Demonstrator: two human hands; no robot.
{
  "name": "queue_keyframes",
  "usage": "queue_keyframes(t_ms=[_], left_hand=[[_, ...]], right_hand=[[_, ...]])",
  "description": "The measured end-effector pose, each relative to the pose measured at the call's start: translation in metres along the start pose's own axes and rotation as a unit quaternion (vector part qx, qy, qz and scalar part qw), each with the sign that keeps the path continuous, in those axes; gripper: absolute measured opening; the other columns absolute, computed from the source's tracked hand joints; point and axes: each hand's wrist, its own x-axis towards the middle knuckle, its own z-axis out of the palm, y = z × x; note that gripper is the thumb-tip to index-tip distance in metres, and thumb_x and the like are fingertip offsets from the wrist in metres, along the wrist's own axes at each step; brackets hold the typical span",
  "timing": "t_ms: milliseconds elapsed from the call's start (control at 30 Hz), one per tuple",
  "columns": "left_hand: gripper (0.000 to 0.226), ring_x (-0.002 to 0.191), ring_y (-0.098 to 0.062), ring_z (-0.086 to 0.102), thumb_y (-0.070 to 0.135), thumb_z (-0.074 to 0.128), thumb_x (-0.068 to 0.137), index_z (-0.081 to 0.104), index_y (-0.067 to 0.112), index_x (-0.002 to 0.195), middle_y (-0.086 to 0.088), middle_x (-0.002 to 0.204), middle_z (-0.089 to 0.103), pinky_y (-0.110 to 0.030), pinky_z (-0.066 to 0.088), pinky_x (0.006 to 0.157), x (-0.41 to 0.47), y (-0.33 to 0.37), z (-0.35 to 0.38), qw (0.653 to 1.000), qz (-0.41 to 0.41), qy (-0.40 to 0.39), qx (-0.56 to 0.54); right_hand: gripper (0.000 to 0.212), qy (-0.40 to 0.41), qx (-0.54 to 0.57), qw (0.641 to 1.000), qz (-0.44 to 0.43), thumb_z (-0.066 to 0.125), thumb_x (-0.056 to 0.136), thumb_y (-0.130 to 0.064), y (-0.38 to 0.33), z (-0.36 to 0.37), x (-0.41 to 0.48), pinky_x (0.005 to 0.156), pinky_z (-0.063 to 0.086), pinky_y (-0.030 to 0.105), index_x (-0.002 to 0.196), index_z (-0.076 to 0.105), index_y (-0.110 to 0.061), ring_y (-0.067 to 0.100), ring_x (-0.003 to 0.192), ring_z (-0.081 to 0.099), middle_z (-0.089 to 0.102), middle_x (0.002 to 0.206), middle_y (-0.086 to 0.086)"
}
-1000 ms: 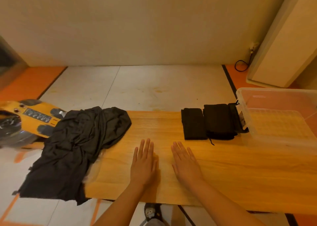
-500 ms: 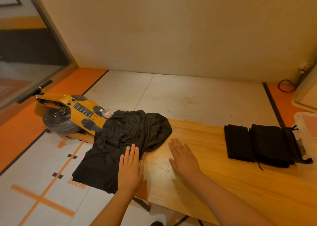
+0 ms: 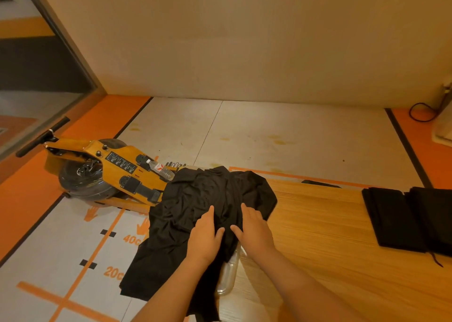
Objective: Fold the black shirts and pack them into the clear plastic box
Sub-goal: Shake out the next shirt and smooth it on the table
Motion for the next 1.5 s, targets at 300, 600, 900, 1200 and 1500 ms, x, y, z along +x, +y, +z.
queue_keyframes(t_ms=[300, 600, 900, 1200, 1500], left_hand=[[0.014, 0.090, -0.021, 0.055, 0.031, 0.053, 0.097, 0.050, 0.021, 0.087, 0.002, 0.087, 0.058, -0.038, 0.046, 0.078, 0.040, -0.005, -0.013, 0.994, -0.010, 0.081, -0.066], [0.017, 0.065, -0.004, 0.052, 0.028, 0.052, 0.099, 0.053, 0.019, 0.084, 0.005, 0.070, 0.054, -0.016, 0.037, 0.055, 0.061, 0.066, -0.104, 0.954, 0.117, 0.146, -0.235], [0.022, 0.068, -0.014, 0.057, 0.042, 0.052, 0.097, 0.059, 0.026, 0.085, 0.000, 0.073, 0.062, -0.032, 0.042, 0.055, 0.056, 0.172, -0.195, 0.938, 0.236, 0.216, -0.131], [0.023, 0.075, -0.018, 0.062, 0.041, 0.051, 0.098, 0.060, 0.022, 0.088, -0.003, 0.080, 0.065, -0.048, 0.055, 0.066, 0.026, 0.274, -0.215, 0.903, 0.292, 0.262, -0.176], [0.025, 0.074, -0.018, 0.059, 0.037, 0.051, 0.098, 0.061, 0.016, 0.091, -0.005, 0.083, 0.063, -0.025, 0.046, 0.060, 0.029, 0.350, -0.213, 0.918, 0.278, 0.227, -0.166]], right_hand=[[0.012, 0.074, 0.151, 0.979, 0.119, 0.044, 0.101, -0.028, -0.019, 0.006, 0.028, 0.062, 0.039, 0.023, 0.097, 0.047, -0.017, 0.015, 0.082, 0.052, 0.053, 0.090, -0.001], [0.020, 0.159, 0.386, 0.908, 0.035, 0.039, 0.103, -0.029, -0.047, -0.109, 0.042, 0.053, 0.028, 0.029, 0.094, 0.044, -0.011, 0.012, 0.057, 0.037, 0.040, 0.065, 0.000], [0.019, 0.159, 0.381, 0.907, -0.089, 0.048, 0.099, -0.032, -0.020, -0.275, 0.016, 0.064, 0.040, 0.029, 0.086, 0.054, -0.019, 0.020, 0.070, 0.053, 0.059, 0.081, 0.019], [0.013, 0.049, 0.243, 0.962, -0.112, 0.064, 0.090, -0.032, 0.038, -0.401, -0.068, 0.063, 0.052, 0.018, 0.094, 0.063, -0.019, 0.010, 0.075, 0.067, 0.071, 0.080, -0.001], [0.007, 0.216, 0.372, 0.896, -0.111, 0.060, 0.094, -0.027, 0.059, -0.457, -0.094, 0.067, 0.050, 0.017, 0.100, 0.060, -0.024, 0.013, 0.093, 0.061, 0.063, 0.108, 0.002]])
